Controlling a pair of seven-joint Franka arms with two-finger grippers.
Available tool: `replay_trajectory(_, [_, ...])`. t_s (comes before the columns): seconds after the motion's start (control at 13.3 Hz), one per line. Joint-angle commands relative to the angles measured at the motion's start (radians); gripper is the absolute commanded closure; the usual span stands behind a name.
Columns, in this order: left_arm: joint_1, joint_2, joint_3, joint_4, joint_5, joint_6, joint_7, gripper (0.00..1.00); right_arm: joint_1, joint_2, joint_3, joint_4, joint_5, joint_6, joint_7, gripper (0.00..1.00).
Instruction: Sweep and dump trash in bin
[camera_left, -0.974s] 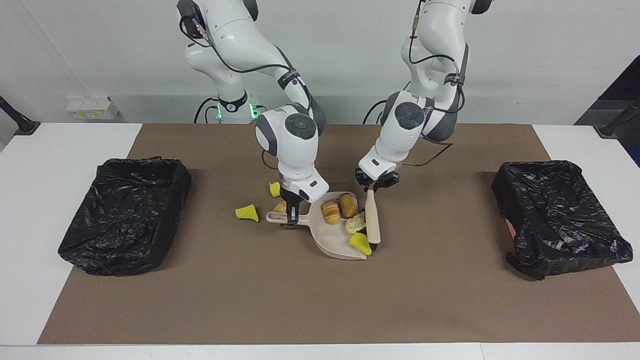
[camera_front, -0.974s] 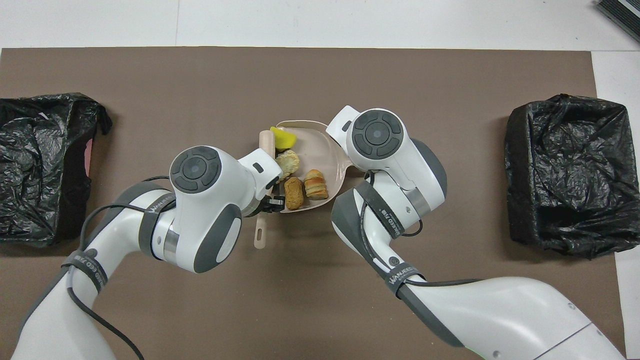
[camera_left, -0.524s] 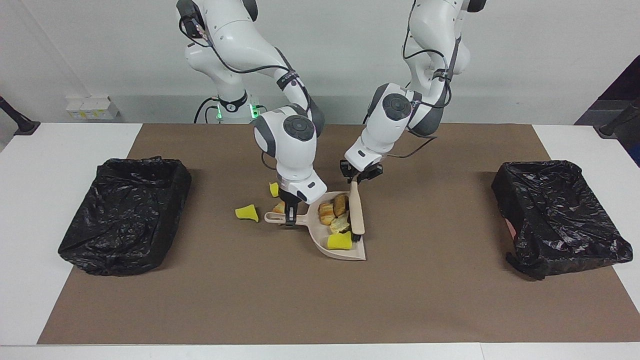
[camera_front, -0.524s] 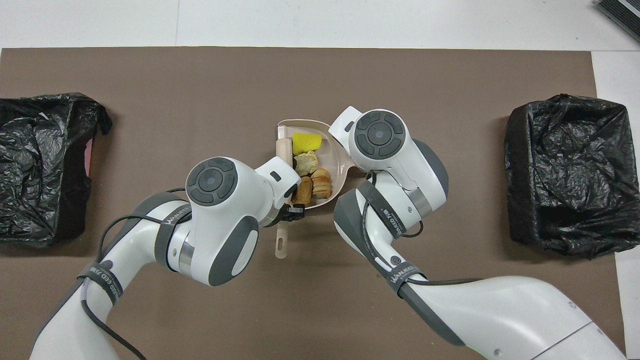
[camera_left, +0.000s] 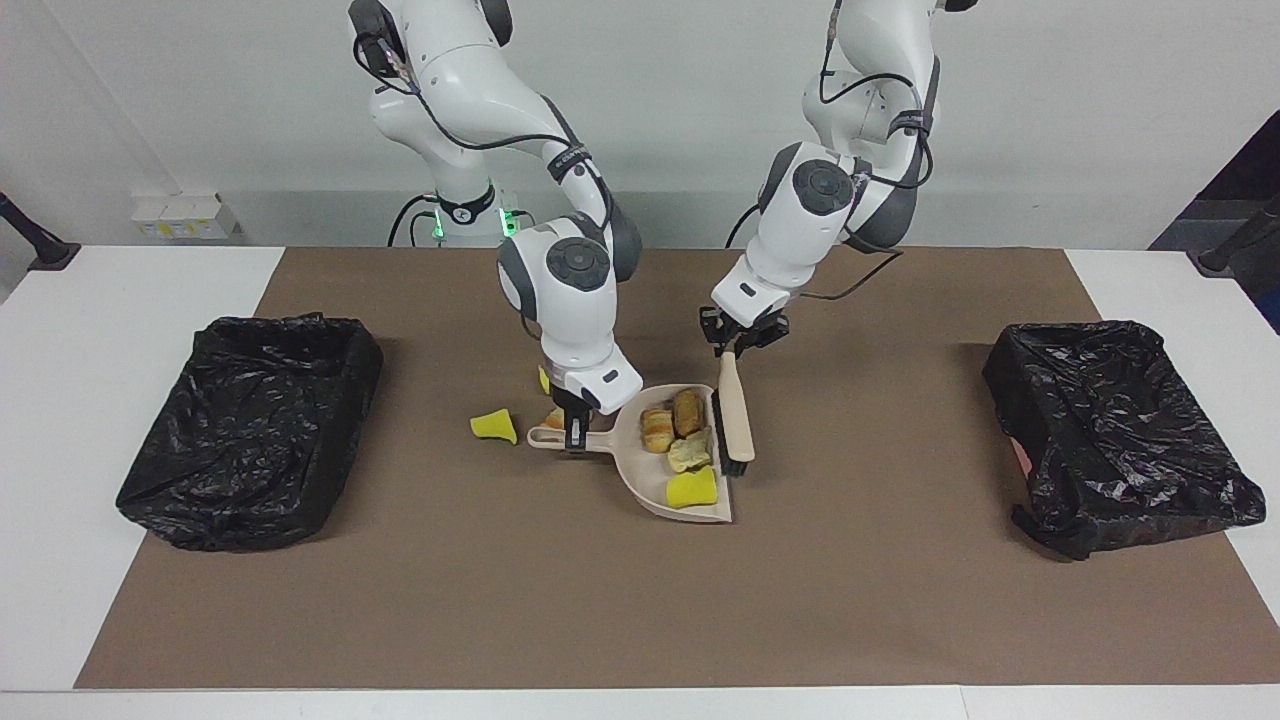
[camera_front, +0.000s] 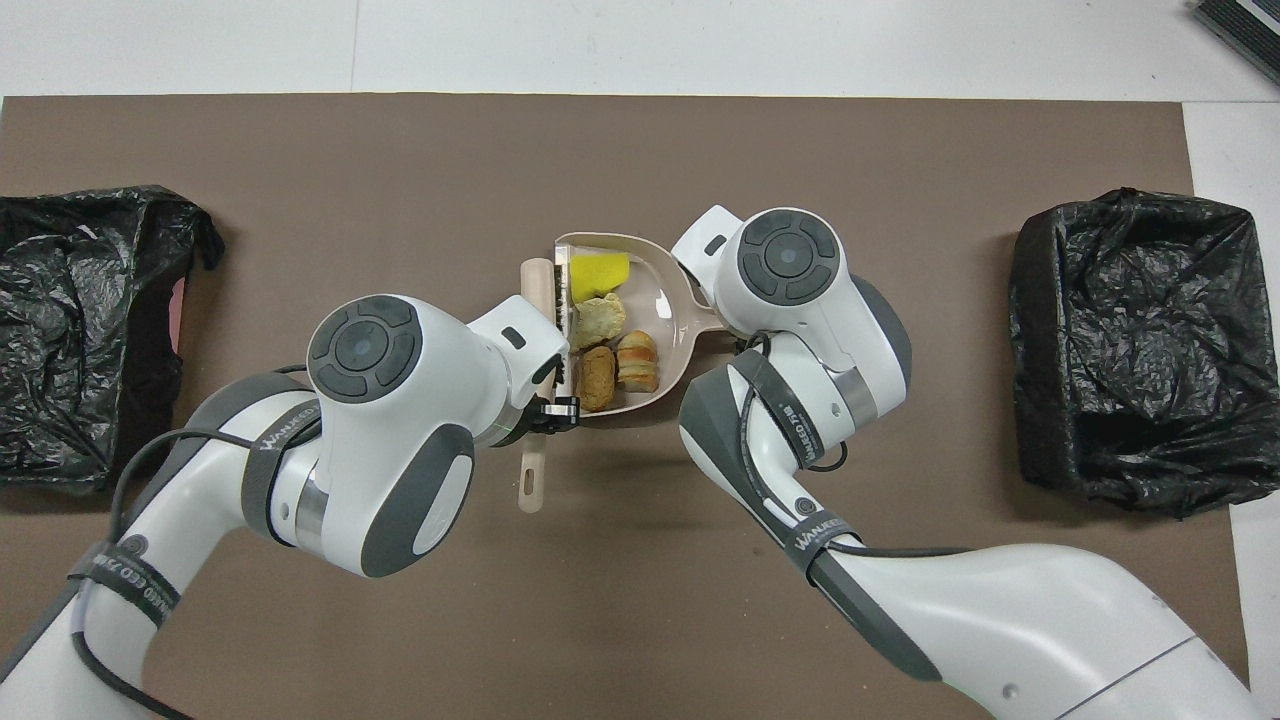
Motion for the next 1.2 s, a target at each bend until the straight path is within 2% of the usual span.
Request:
replay_trajectory(0.0, [0.007,-0.041,-0.005,0.022,0.045,-0.124,-0.019,1.00,-0.023,-0.039,0.012,0.012,0.041,-0.005,-0.028,1.00])
replay_trajectory(0.15, [0.004,-0.106,-0.005,0.011,0.050,-0.236,-0.065,1.00,-0.055,-0.064,0.013,0.019,0.061,-0.045,-0.039,1.00])
replay_trajectory(0.37, [-0.019,-0.170,-0.013,-0.029,0.063,-0.271,-0.230,1.00,-0.110,-0.079,0.010,0.093,0.122,-0.170,-0.143,1.00])
replay_trajectory(0.52, [-0.067,-0.222,-0.014,-0.122,0.063,-0.221,-0.304,1.00,-0.177,-0.104,0.008,0.121,0.119,-0.270,-0.203,1.00])
replay_trajectory(0.6, [-0.108,-0.227,-0.016,-0.174,0.063,-0.157,-0.327,1.00,-0.216,-0.118,0.008,0.127,0.118,-0.298,-0.247,1.00])
replay_trajectory(0.82, [-0.205,-0.209,-0.017,-0.291,0.063,0.030,-0.390,1.00,-0.341,-0.138,0.010,0.127,0.115,-0.349,-0.398,1.00])
replay_trajectory(1.12, [-0.260,-0.201,-0.017,-0.379,0.063,0.106,-0.382,1.00,-0.473,-0.170,-0.002,0.134,0.099,-0.369,-0.553,1.00])
